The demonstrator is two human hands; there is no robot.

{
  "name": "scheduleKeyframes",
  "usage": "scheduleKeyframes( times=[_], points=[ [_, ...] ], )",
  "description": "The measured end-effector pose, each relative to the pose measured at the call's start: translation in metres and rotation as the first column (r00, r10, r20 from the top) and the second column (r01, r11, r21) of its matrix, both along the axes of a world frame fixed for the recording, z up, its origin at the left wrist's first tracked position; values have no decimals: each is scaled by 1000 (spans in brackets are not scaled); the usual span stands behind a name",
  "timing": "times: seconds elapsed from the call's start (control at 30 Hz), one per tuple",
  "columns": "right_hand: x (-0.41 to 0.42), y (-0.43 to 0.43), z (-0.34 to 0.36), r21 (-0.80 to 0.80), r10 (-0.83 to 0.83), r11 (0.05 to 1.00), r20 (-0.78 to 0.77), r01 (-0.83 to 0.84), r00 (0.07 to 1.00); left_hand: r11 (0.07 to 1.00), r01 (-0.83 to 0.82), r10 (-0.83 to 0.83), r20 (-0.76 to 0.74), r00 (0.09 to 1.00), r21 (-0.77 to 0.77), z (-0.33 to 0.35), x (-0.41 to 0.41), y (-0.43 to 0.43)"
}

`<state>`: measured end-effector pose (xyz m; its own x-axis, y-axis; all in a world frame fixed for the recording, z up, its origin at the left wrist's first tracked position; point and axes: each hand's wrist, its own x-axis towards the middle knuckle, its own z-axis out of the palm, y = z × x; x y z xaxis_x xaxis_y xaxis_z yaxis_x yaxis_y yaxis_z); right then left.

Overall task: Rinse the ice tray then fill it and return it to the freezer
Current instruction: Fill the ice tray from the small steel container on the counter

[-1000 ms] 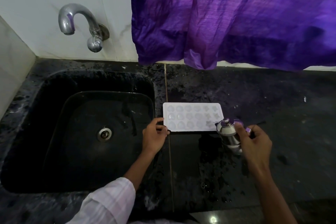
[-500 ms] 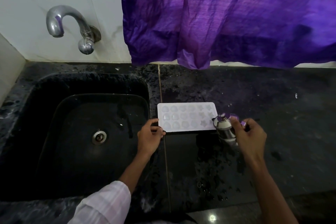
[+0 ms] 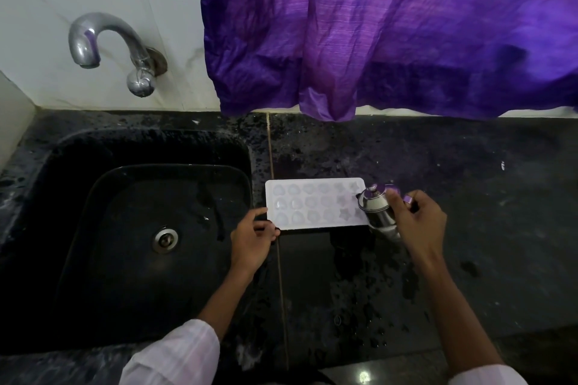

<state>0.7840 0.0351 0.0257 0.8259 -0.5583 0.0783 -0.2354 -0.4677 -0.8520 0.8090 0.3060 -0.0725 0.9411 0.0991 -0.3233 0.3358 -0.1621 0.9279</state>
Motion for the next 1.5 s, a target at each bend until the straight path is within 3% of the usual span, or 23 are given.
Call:
scheduleKeyframes(
  times=[1.5],
  points=[
    [15,-25,3,-20,-65,998,-42,64,997,1000,-3,3,-21,1000,-12,8,-5,-2]
  ],
)
